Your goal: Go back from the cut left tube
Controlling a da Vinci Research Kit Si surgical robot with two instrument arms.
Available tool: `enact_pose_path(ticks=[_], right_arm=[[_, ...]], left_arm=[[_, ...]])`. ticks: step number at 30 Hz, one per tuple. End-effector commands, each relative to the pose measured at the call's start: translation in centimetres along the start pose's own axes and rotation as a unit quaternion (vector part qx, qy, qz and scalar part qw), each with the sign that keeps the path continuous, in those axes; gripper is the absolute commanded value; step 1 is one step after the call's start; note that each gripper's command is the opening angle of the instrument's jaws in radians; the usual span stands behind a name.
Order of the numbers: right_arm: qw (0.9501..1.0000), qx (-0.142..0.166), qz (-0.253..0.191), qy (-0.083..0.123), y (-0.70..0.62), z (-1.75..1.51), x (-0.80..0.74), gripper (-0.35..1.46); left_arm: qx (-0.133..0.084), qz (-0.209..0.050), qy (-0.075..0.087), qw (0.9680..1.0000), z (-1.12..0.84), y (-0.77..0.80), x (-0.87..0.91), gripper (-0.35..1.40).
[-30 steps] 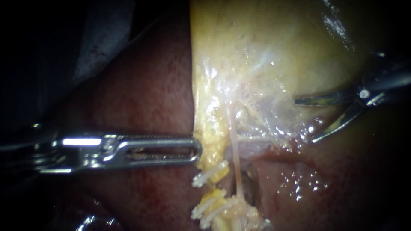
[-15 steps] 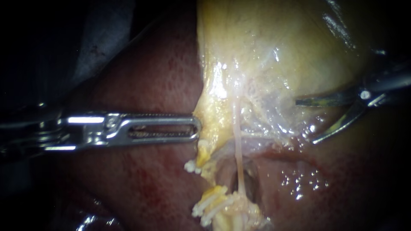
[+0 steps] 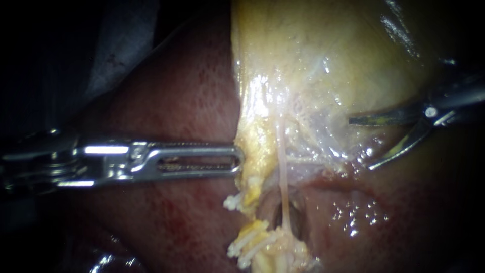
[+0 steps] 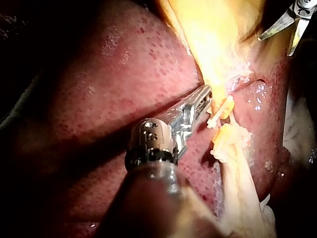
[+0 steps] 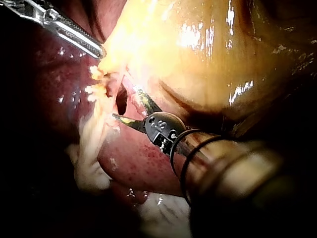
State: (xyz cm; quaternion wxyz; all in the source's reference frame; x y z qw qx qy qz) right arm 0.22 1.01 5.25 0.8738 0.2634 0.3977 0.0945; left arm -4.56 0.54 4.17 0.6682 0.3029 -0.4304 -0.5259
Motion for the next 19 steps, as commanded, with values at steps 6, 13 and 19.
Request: enact_pose_path(ticks=[6,13,19], right_arm=[[1.0000,0.000,0.000,0.000,0.00,0.00,0.00,0.83],[1.0000,0.000,0.000,0.000,0.00,0.00,0.00,0.83],[1.0000,0.000,0.000,0.000,0.00,0.00,-0.01,0.83]], left_arm=[[0.000,0.000,0.000,1.0000,0.00,0.01,0.00,-0.35],[0.000,0.000,0.000,1.0000,0.00,0.01,0.00,-0.35],[0.000,0.000,0.000,1.0000,0.01,0.01,0.00,-0.35]])
